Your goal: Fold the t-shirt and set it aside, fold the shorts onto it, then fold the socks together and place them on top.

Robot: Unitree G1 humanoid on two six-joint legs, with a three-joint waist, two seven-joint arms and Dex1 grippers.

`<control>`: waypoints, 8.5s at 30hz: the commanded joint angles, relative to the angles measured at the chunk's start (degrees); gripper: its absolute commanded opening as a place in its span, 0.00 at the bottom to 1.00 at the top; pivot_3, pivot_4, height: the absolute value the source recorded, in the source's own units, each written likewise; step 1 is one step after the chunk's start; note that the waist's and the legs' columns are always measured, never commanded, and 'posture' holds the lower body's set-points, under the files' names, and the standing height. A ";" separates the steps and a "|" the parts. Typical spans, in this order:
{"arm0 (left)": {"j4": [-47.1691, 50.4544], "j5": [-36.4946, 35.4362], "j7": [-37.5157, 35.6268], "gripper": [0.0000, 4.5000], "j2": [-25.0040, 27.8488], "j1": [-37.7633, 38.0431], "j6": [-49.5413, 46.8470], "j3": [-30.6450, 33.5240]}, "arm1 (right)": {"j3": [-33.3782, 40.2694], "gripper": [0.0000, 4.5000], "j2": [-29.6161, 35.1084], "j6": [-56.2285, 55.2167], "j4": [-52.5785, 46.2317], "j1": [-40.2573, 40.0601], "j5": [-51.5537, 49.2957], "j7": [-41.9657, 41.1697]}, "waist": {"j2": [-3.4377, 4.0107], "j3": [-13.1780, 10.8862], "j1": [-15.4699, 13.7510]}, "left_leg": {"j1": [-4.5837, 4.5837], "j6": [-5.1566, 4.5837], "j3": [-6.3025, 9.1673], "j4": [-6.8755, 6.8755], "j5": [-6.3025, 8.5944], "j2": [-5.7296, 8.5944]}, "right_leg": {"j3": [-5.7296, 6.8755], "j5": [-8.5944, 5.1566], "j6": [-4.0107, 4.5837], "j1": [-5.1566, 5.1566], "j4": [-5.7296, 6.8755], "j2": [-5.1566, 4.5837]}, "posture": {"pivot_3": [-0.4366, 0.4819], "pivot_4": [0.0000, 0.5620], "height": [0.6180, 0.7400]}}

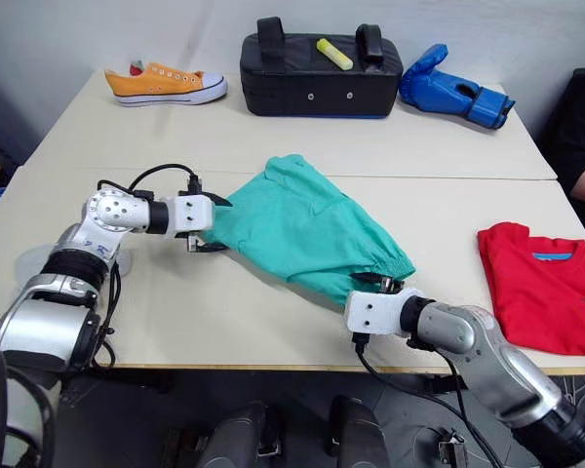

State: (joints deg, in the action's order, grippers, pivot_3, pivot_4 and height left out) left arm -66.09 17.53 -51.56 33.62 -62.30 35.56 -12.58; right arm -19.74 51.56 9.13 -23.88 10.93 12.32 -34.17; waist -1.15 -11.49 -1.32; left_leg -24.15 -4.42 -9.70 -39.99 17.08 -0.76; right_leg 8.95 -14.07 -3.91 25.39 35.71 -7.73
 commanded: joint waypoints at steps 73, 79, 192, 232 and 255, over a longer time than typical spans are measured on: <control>47.33 -28.86 -0.73 0.00 2.44 33.25 -51.65 5.54 | 8.95 0.01 -15.29 18.23 24.08 17.25 -23.68 -2.11 | 0.72 0.00 1.36 | 1.10 0.90 0.36 0.59 0.07 -0.36 | 0.11 -0.79 0.66 -0.83 0.25 0.15 | 0.48 0.27 1.00; 55.58 -38.04 -3.89 0.00 1.25 28.63 -54.35 11.49 | 17.63 0.01 -8.47 19.06 8.26 11.69 -36.51 -16.11 | 0.72 -0.01 1.34 | 1.00 0.88 0.48 0.66 0.06 -0.32 | 0.16 -0.75 0.67 -0.75 0.23 0.09 | 0.48 0.27 1.00; 80.95 -48.27 -3.38 0.73 11.28 30.09 -78.71 13.96 | -6.51 0.11 -30.31 24.30 21.80 31.44 -35.62 -26.62 | 0.22 0.66 2.87 | 0.93 1.23 0.74 1.81 -0.23 -0.15 | 0.16 -0.75 0.68 -0.63 -0.19 0.25 | 0.48 0.27 1.00; 85.35 -45.71 -2.06 0.00 15.75 63.55 -66.26 26.52 | 5.00 0.00 -41.04 3.76 63.07 50.59 -18.15 -20.21 | 0.36 0.55 4.40 | 0.83 1.57 0.69 2.05 -0.49 -0.24 | 0.01 -0.95 1.02 -0.14 0.19 0.23 | 0.48 0.27 1.00; 88.47 -57.97 -12.33 0.99 24.16 59.31 -69.35 39.66 | 6.52 1.00 -43.54 49.95 44.51 36.78 -36.32 -18.01 | 0.38 0.55 4.55 | 0.90 1.84 0.86 2.05 -0.39 -0.22 | 0.02 -0.99 1.08 -0.22 0.04 0.25 | 0.48 0.27 1.00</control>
State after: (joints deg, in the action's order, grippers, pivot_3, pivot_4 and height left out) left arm 21.79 -40.27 -63.83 56.77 -2.06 -34.68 24.83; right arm -12.15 9.74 59.82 17.93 47.35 -24.70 -53.33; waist -0.77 -10.94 3.22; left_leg -23.23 -2.56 -8.84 -37.93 16.67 -1.00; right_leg 8.97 -15.06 -2.83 25.17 35.77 -7.45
